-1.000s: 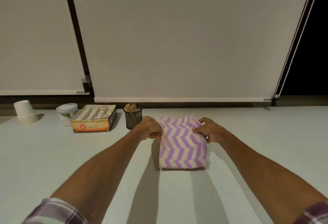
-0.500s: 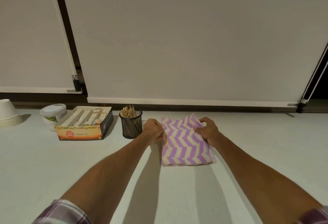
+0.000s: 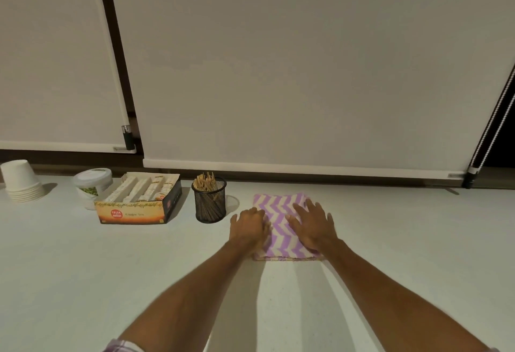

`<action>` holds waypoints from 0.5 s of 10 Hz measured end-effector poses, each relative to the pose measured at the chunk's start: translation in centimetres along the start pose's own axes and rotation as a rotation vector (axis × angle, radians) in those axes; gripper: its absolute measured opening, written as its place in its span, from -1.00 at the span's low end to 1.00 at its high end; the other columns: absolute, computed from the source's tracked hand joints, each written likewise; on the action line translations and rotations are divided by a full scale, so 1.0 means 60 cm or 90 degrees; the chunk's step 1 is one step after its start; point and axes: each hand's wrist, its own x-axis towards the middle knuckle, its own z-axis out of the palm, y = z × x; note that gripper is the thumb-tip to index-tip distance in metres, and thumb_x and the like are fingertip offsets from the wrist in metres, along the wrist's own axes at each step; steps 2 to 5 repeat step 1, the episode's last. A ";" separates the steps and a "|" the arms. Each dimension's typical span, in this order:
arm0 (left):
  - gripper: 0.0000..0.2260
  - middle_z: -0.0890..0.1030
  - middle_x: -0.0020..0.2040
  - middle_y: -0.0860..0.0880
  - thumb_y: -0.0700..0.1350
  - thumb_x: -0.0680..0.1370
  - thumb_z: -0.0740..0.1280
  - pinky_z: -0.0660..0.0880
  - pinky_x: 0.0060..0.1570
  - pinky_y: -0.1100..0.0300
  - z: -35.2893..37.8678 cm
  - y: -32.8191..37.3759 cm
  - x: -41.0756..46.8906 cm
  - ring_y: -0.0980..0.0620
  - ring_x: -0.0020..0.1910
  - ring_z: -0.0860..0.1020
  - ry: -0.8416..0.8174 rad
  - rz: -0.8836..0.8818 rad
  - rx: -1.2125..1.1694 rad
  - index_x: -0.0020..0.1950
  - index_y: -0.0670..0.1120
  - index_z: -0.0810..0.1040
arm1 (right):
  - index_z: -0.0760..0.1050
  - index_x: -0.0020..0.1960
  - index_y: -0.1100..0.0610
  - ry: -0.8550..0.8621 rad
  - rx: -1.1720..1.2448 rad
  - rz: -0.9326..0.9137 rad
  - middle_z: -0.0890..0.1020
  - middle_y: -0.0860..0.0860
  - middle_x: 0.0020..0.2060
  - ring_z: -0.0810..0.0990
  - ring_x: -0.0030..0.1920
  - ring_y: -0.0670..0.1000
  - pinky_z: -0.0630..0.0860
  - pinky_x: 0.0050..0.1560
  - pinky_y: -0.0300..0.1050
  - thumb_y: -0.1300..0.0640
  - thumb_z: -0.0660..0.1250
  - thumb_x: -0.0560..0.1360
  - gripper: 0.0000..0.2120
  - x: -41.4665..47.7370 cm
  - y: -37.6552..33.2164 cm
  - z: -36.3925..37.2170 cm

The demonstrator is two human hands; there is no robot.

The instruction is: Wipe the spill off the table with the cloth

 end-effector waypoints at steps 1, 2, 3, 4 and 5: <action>-0.63 0.42 0.42 -0.05 0.02 0.65 0.11 0.17 0.47 -0.11 -0.030 0.006 -0.033 -0.05 0.45 0.33 0.029 0.028 0.058 0.41 -0.07 0.39 | 0.21 0.47 -0.01 0.057 0.016 -0.023 0.28 0.03 0.50 0.27 0.47 0.10 0.17 0.48 0.16 -0.23 0.02 0.59 -0.48 -0.036 -0.011 -0.034; -0.63 0.42 0.42 -0.05 0.02 0.65 0.11 0.17 0.47 -0.11 -0.030 0.006 -0.033 -0.05 0.45 0.33 0.029 0.028 0.058 0.41 -0.07 0.39 | 0.21 0.47 -0.01 0.057 0.016 -0.023 0.28 0.03 0.50 0.27 0.47 0.10 0.17 0.48 0.16 -0.23 0.02 0.59 -0.48 -0.036 -0.011 -0.034; -0.63 0.42 0.42 -0.05 0.02 0.65 0.11 0.17 0.47 -0.11 -0.030 0.006 -0.033 -0.05 0.45 0.33 0.029 0.028 0.058 0.41 -0.07 0.39 | 0.21 0.47 -0.01 0.057 0.016 -0.023 0.28 0.03 0.50 0.27 0.47 0.10 0.17 0.48 0.16 -0.23 0.02 0.59 -0.48 -0.036 -0.011 -0.034; -0.63 0.42 0.42 -0.05 0.02 0.65 0.11 0.17 0.47 -0.11 -0.030 0.006 -0.033 -0.05 0.45 0.33 0.029 0.028 0.058 0.41 -0.07 0.39 | 0.21 0.47 -0.01 0.057 0.016 -0.023 0.28 0.03 0.50 0.27 0.47 0.10 0.17 0.48 0.16 -0.23 0.02 0.59 -0.48 -0.036 -0.011 -0.034; -0.63 0.42 0.42 -0.05 0.02 0.65 0.11 0.17 0.47 -0.11 -0.030 0.006 -0.033 -0.05 0.45 0.33 0.029 0.028 0.058 0.41 -0.07 0.39 | 0.21 0.47 -0.01 0.057 0.016 -0.023 0.28 0.03 0.50 0.27 0.47 0.10 0.17 0.48 0.16 -0.23 0.02 0.59 -0.48 -0.036 -0.011 -0.034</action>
